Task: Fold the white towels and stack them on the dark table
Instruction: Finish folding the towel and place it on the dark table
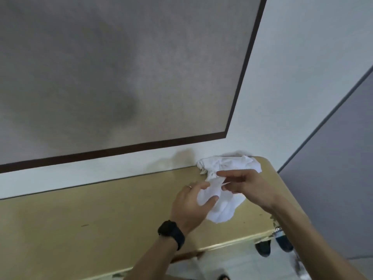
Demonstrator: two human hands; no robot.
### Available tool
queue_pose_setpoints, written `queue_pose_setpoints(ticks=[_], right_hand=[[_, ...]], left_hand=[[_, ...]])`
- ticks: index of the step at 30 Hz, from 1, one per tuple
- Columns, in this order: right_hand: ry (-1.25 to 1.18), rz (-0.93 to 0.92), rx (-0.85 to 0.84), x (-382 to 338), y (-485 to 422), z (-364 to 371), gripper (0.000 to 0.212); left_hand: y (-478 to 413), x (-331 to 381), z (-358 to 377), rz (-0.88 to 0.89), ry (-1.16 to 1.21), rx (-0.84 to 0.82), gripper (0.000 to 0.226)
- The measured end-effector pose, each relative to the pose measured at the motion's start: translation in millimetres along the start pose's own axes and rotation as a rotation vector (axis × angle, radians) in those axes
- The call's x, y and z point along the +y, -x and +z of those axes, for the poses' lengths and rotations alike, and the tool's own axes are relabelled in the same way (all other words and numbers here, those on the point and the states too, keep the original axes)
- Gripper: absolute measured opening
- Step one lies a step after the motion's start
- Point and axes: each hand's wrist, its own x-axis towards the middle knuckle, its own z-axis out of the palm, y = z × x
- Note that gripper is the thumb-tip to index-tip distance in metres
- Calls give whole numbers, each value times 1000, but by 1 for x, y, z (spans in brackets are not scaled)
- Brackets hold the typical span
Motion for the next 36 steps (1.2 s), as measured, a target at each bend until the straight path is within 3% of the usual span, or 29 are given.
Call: queue_pose_setpoints(ticks=[8,13,15,23,28,33,36], right_hand=[[-62,-75,-24,-27,19,94,32],[-50,-115,-6,-35,14,129,23],[25,-123,33,-32,8,136,18],[355,-236,175,-24,-9,157,12],[346,-283,181,-23,-13,156,9],[435,-318,189,-15,-14,152,6],[511,-331,183,-7,-19,152,12]], left_hand=[[38,-48,-92,22,-106,-32,53],[51,-66,-119,-26,-100,-64,15],[55,-72,-127,-55,-40,-79,9],[62,-86,-162,-130,120,-166,25],[60,-112,-182,-108,-26,-178,28],[59,-137,-204,-53,-220,-141,10],[56,-151,-212,-2,-391,-125,17]])
